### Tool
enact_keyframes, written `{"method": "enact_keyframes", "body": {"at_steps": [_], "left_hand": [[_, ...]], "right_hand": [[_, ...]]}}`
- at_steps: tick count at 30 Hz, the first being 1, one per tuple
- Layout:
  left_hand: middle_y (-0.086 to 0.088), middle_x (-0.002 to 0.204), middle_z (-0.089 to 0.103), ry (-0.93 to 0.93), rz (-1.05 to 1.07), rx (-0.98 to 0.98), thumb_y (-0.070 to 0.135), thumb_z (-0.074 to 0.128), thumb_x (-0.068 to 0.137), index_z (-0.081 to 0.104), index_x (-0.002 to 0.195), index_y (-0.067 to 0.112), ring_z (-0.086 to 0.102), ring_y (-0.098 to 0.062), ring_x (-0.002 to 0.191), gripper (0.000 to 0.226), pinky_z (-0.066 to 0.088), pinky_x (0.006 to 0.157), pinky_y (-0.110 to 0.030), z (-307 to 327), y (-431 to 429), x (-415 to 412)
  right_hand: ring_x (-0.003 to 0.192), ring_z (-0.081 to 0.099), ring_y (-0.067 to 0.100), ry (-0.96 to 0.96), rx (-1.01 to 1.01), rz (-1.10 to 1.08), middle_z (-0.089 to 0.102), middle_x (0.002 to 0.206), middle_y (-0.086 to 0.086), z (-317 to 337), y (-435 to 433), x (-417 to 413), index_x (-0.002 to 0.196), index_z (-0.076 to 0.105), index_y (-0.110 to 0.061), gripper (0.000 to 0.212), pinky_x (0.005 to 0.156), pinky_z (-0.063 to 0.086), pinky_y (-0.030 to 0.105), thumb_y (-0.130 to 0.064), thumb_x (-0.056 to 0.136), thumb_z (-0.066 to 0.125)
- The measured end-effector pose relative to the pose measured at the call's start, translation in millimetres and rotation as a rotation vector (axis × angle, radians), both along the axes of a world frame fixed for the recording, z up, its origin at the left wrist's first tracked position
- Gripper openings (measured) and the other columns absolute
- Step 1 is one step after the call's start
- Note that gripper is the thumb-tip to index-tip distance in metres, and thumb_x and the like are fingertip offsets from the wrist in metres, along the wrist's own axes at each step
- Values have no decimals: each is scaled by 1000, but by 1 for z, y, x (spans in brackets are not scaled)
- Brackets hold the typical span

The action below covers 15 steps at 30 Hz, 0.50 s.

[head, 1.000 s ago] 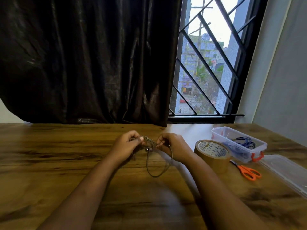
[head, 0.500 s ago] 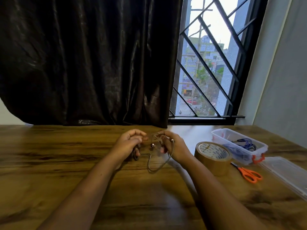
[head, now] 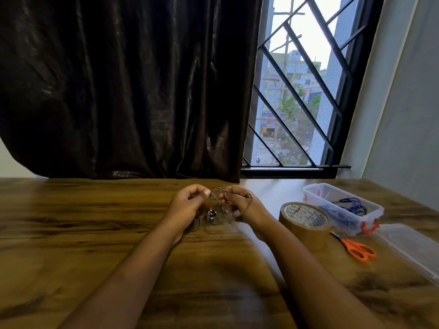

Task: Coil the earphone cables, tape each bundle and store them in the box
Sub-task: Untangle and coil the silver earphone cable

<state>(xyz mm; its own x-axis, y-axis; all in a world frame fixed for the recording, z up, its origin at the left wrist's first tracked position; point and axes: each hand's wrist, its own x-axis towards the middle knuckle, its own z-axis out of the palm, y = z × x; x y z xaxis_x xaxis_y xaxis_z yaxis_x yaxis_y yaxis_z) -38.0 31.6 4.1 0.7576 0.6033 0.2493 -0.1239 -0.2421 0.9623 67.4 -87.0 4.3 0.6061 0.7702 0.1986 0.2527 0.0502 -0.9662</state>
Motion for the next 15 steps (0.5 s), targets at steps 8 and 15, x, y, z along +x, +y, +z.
{"method": "enact_keyframes", "body": {"at_steps": [8, 15], "left_hand": [[2, 77, 62, -79, 24, 5, 22, 45, 98, 60, 99, 10, 59, -7, 62, 19, 49, 53, -22, 1, -12, 4], [9, 70, 58, -100, -28, -7, 17, 50, 96, 61, 93, 15, 54, -8, 62, 11, 48, 55, -20, -2, -10, 5]], "right_hand": [[75, 61, 23, 87, 120, 125, 63, 79, 10, 0, 0, -4, 91, 60, -2, 20, 69, 51, 32, -13, 78, 71], [66, 62, 14, 72, 192, -38, 63, 77, 9, 0, -1, -3, 97, 62, 1, 16, 56, 50, 22, -4, 82, 67]]}}
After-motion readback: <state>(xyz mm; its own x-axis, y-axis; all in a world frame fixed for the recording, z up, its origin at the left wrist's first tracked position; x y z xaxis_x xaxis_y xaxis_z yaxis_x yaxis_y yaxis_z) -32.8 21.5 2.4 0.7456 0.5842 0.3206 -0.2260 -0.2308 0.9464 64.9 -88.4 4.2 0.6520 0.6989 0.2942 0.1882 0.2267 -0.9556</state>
